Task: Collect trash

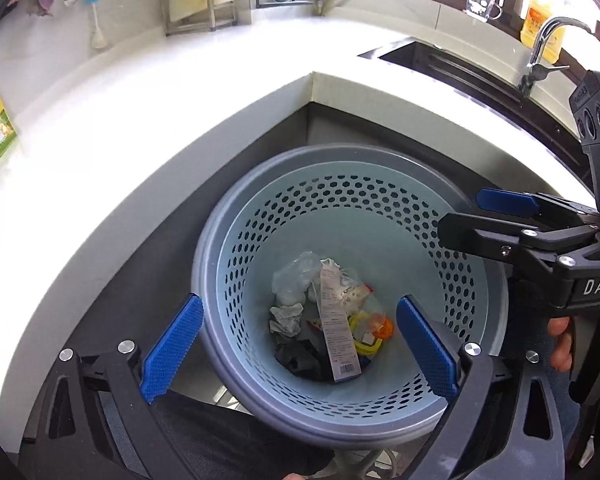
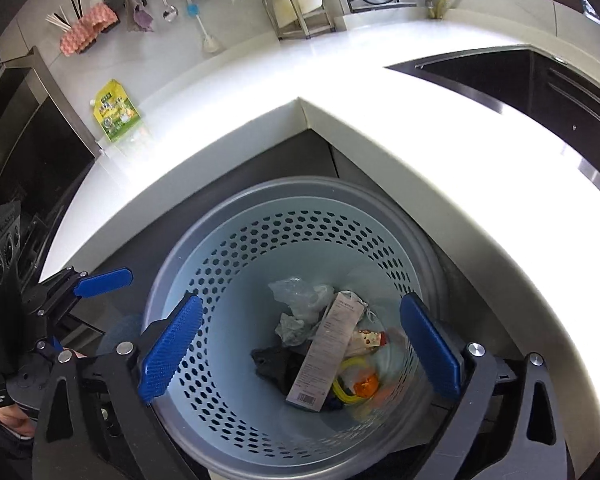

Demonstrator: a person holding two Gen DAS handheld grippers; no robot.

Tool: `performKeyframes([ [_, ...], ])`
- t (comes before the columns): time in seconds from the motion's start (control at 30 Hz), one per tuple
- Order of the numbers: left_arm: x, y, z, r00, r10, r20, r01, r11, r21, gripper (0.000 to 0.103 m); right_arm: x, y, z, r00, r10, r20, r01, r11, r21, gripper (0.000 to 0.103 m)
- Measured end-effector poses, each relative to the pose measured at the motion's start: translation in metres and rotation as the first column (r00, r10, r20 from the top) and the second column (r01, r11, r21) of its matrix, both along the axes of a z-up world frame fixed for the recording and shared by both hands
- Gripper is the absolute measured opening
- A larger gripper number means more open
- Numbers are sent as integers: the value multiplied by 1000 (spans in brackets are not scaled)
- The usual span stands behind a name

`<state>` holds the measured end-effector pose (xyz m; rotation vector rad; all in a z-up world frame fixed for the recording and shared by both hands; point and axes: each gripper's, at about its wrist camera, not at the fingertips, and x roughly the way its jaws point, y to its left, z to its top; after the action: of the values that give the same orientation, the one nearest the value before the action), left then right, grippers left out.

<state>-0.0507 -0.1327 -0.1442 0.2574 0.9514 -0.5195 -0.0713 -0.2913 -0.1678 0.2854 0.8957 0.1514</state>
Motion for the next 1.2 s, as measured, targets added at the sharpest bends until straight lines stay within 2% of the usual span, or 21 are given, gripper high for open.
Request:
performKeyframes([
  [0.13, -8, 10, 6, 1000, 2, 11, -2, 1000, -3, 95, -8, 5, 9, 999, 7, 34, -8, 1000, 14, 94],
  [0.47, -18, 19, 16, 999, 19, 29, -19, 1000, -1, 96, -25, 23, 20, 998, 53, 32, -54, 999, 2, 94],
  [1.2, -17, 32, 19, 998, 52, 36, -53, 998, 33, 96, -37, 27, 30, 999, 22, 48, -20, 999, -44, 94],
])
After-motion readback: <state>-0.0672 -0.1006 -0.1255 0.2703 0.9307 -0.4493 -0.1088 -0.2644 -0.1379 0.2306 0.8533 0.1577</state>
